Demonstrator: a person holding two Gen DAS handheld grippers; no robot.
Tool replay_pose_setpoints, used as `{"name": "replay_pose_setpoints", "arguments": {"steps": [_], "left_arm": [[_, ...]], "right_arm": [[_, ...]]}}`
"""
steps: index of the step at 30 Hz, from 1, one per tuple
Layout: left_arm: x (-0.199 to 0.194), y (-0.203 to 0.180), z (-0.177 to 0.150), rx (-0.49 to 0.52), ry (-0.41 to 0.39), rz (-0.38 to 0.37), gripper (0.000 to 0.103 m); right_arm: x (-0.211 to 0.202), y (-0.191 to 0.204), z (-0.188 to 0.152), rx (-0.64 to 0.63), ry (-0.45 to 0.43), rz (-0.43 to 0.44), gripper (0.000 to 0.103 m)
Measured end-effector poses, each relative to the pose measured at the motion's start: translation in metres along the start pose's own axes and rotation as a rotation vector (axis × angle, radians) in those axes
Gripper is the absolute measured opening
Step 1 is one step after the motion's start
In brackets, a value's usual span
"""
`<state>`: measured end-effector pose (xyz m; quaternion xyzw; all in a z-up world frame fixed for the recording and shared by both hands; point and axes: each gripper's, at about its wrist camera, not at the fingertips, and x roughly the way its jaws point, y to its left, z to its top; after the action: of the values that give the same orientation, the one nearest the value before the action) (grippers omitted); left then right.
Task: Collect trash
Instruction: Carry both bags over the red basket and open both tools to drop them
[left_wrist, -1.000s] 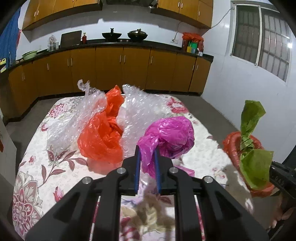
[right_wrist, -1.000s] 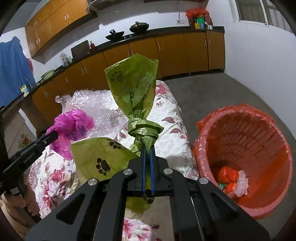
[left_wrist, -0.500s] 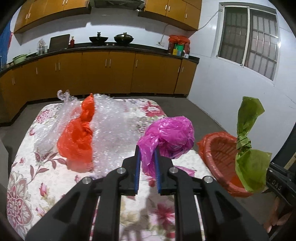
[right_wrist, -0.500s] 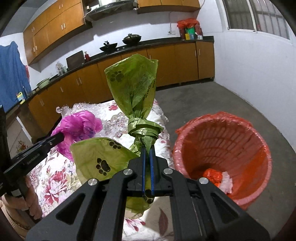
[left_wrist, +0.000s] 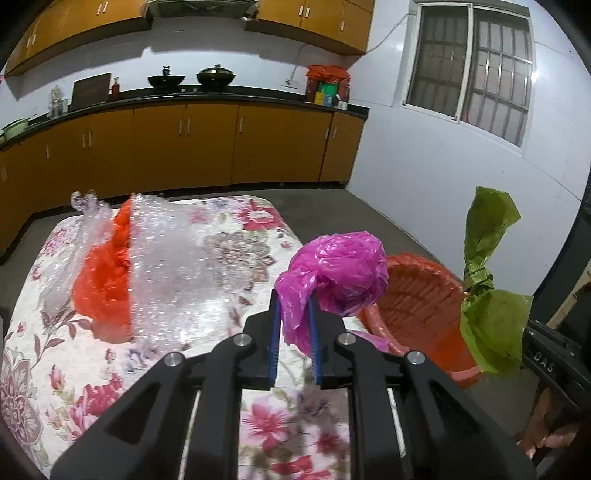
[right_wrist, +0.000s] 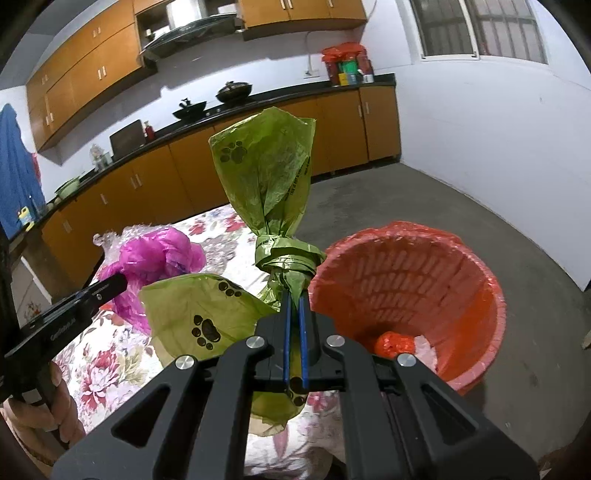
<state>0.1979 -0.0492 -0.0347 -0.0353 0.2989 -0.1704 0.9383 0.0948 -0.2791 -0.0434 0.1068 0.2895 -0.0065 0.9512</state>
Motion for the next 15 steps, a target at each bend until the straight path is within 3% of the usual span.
{"name": "replay_pose_setpoints", "arguments": {"steps": [15], "left_arm": [[0.048, -0.070, 0.000, 0.043, 0.071, -0.144, 0.015]], "right_arm": [[-0.013, -0.068, 0.011, 0.110, -0.042, -0.159, 0.005]]}}
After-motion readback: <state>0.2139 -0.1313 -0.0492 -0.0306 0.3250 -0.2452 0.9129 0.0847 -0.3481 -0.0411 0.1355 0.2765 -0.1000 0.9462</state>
